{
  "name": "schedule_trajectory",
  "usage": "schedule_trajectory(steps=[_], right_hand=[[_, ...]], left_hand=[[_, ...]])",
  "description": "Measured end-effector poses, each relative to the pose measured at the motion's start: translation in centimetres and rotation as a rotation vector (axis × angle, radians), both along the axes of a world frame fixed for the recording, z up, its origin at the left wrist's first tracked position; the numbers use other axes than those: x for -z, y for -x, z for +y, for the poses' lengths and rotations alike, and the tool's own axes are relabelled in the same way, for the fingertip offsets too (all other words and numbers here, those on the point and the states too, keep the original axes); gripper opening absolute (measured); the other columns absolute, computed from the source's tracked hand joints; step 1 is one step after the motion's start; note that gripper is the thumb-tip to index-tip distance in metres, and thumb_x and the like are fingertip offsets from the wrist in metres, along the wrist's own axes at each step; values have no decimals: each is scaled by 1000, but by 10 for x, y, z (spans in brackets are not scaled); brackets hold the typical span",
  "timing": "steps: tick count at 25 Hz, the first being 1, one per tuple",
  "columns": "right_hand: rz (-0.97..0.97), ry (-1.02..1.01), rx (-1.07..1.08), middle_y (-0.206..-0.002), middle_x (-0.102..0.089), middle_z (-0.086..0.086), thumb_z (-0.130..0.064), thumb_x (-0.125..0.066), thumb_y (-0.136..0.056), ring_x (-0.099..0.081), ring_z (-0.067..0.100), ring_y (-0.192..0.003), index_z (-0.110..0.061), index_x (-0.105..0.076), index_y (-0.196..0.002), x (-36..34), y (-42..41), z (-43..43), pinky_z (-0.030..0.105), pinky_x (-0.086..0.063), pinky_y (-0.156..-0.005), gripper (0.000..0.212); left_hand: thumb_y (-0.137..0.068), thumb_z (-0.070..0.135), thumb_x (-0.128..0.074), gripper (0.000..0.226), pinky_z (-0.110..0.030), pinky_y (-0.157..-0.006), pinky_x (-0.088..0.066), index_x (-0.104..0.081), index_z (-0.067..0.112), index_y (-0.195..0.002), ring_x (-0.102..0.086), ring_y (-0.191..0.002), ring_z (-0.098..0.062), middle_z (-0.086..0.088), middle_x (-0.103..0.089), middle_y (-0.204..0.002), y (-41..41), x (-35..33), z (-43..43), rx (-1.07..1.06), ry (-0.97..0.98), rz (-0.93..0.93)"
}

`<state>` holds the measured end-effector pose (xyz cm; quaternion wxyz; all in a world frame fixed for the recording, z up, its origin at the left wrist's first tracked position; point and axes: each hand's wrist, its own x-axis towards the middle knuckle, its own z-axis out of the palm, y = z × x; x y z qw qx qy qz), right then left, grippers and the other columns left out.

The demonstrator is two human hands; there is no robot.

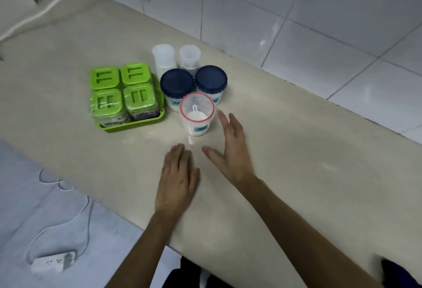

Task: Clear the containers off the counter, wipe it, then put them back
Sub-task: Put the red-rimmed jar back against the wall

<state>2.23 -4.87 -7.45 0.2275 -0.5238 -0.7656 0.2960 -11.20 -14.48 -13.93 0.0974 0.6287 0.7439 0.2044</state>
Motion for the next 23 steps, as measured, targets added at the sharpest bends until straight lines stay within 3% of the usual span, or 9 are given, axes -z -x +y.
schedule_trajectory(steps=[5, 8, 12, 15, 18, 23], right_hand=[[251, 7, 89, -144, -34, 10, -38, -79, -67, -33, 23, -135, -33, -34, -142, 14, 60, 22, 36, -35, -110, 87], [309, 5, 217, -137, -40, 6, -34, -81, -67, -40, 21, -127, -26, -45, -134, 21, 75, 29, 31, -39, -104, 76], [339, -14, 241, -126, -48, 0, -31, -82, -66, -49, 13, -115, -28, -50, -126, 15, 69, 36, 27, -46, -94, 67], [386, -7, 318, -126, -50, -1, -29, -83, -65, -47, 3, -111, -29, -50, -124, 10, 23, 35, 30, -48, -96, 67], [434, 20, 458, -126, -50, -5, -32, -83, -64, -50, 10, -116, -38, -49, -120, 9, -54, 28, 38, -50, -97, 66], [386, -34, 765, -126, -52, -1, -28, -83, -66, -51, 17, -116, -31, -48, -121, -2, -215, 40, 45, -50, -95, 65]], left_hand=[[-97, 33, -38, 50, -45, -114, -27, -50, -1, -131, -36, -137, -30, -20, -49, -140, 1, 5, 4, 43, 23, 25], [-97, 35, -36, 51, -46, -115, -29, -49, 2, -133, -36, -138, -28, -18, -46, -143, 3, 5, 5, 34, 43, 17], [-96, 33, -45, 46, -40, -117, -21, -50, 4, -132, -32, -139, -26, -16, -45, -144, 7, 5, 4, 52, 14, -10], [-95, 32, -49, 45, -38, -119, -18, -51, 7, -132, -30, -141, -25, -12, -43, -146, -1, 1, 2, 110, -11, -51], [-96, 34, -48, 44, -36, -120, -15, -50, 10, -134, -28, -142, -22, -9, -40, -149, -42, -5, 14, 249, -21, -45], [-91, 31, -51, 43, -42, -113, -25, -58, 3, -123, -46, -131, -32, -17, -52, -139, -158, -7, 67, 584, -79, 66]])
